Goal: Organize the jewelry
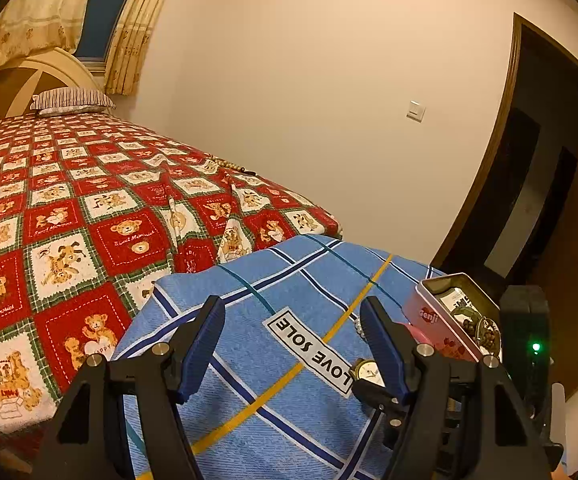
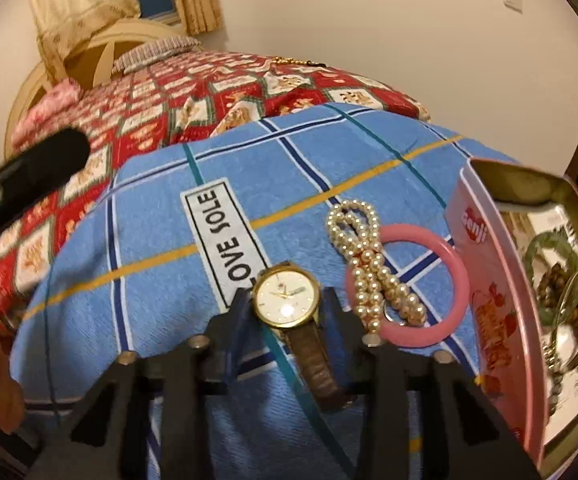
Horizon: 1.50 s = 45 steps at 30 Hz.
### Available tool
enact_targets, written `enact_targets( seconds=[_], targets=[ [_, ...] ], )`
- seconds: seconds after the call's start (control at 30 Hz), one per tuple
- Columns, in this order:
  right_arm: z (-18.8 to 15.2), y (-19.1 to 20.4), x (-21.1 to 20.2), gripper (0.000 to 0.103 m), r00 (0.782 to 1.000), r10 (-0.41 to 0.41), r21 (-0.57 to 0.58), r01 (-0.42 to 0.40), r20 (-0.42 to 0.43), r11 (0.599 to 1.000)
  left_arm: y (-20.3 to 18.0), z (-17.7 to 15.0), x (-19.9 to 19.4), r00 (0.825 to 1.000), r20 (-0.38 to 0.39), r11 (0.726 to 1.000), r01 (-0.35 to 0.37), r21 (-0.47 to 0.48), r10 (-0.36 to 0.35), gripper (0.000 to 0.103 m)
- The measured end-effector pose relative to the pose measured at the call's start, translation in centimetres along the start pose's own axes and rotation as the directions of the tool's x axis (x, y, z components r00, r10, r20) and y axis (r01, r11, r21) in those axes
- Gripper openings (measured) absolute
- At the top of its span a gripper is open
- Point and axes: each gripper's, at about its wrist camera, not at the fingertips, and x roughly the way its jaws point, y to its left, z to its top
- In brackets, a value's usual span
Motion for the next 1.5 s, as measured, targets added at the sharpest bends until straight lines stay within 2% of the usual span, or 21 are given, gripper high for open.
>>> enact_targets(
  seconds=[0.1, 0.17, 0.23, 0.33, 0.43, 0.53, 0.63, 0.73, 0.9, 1.0, 1.07, 1.1, 1.13, 1.2, 1.23, 1.3, 1.4, 1.5],
  targets=[
    [-0.3, -0.4, -0.7, 0.038, 0.999, 0.020, 0.022, -0.021, 0.029, 1.000, 0.0, 0.0, 0.0, 1.000, -0.002, 1.000, -0.002, 0.000, 0.002, 0.070],
    [-0.7, -1.0, -2.4, 0.038, 0.992, 0.062, 0.061, -0.069, 0.107, 0.996, 0.0, 0.0, 0.0, 1.000, -0.004, 1.000, 0.000, 0.002, 0.000, 0.070],
    [-1.3, -2.3, -4.7, 0.038, 0.976, 0.093, 0.125, -0.119, 0.196, 0.985, -0.1, 0.0, 0.2, 1.000, -0.012, 1.000, 0.003, 0.007, -0.002, 0.070],
    [-2.0, -4.6, -8.3, 0.038, 0.943, 0.057, 0.214, -0.133, 0.326, 0.968, -0.5, -0.1, 0.6, 0.999, -0.034, 1.000, 0.013, 0.026, -0.012, 0.070],
    [-2.8, -7.0, -10.6, 0.038, 0.916, -0.021, 0.299, -0.109, 0.401, 0.948, -1.2, -0.2, 1.0, 0.998, -0.060, 0.998, 0.035, 0.057, -0.032, 0.070],
    [-3.2, -8.3, -11.3, 0.038, 0.905, -0.121, 0.342, -0.029, 0.408, 0.939, -2.2, -0.3, 1.3, 0.996, -0.071, 0.994, 0.064, 0.089, -0.058, 0.070],
    [-3.5, -9.0, -11.6, 0.038, 0.896, -0.177, 0.364, 0.019, 0.407, 0.931, -3.5, -0.3, 2.0, 0.993, -0.084, 0.989, 0.096, 0.108, -0.087, 0.070],
    [-3.8, -9.2, -11.9, 0.038, 0.888, -0.206, 0.381, 0.038, 0.411, 0.924, -5.2, -0.2, 4.0, 0.982, -0.160, 0.986, 0.125, 0.115, -0.105, 0.070],
    [-4.0, -9.6, -12.1, 0.038, 0.882, -0.233, 0.402, 0.054, 0.410, 0.914, -8.0, -0.5, 8.0, 0.935, -0.296, 0.977, 0.211, 0.033, -0.193, 0.070],
    [-3.9, -9.9, -12.1, 0.038, 0.882, -0.233, 0.413, 0.049, 0.410, 0.909, -9.7, -1.2, 10.1, 0.915, -0.357, 0.977, 0.211, 0.029, -0.187, 0.070],
    [-3.9, -10.0, -12.0, 0.038, 0.885, -0.230, 0.416, 0.046, 0.405, 0.908, -10.3, -1.8, 11.0, 0.914, -0.376, 0.981, 0.186, 0.052, -0.153, 0.070],
    [-3.9, -10.1, -11.9, 0.038, 0.886, -0.229, 0.417, 0.046, 0.402, 0.908, -10.5, -2.2, 11.4, 0.912, -0.389, 0.982, 0.175, 0.076, -0.132, 0.058],
    [-3.9, -10.2, -11.9, 0.038, 0.887, -0.229, 0.419, 0.045, 0.400, 0.907, -10.6, -2.5, 11.7, 0.905, -0.410, 0.982, 0.164, 0.095, -0.112, 0.041],
    [-4.0, -10.3, -12.0, 0.038, 0.888, -0.229, 0.423, 0.043, 0.400, 0.905, -10.0, -2.6, 12.0, 0.895, -0.428, 0.982, 0.174, 0.071, -0.128, 0.025],
    [-4.0, -10.3, -12.0, 0.038, 0.887, -0.229, 0.423, 0.043, 0.401, 0.905, -9.4, -2.7, 12.0, 0.888, -0.428, 0.980, 0.197, 0.031, -0.165, 0.020],
    [-4.0, -10.4, -12.1, 0.038, 0.885, -0.232, 0.425, 0.043, 0.404, 0.904, -8.6, -2.6, 11.5, 0.887, -0.419, 0.977, 0.212, -0.001, -0.193, 0.016],
    [-4.1, -10.4, -12.1, 0.038, 0.885, -0.232, 0.430, 0.040, 0.404, 0.902, -8.3, -2.1, 10.0, 0.905, -0.368, 0.973, 0.231, 0.003, -0.214, 0.011],
    [-4.2, -10.6, -12.3, 0.038, 0.882, -0.234, 0.438, 0.036, 0.409, 0.898, -7.5, -1.4, 7.4, 0.917, -0.285, 0.958, 0.285, -0.016, -0.277, 0.010]
  ],
)
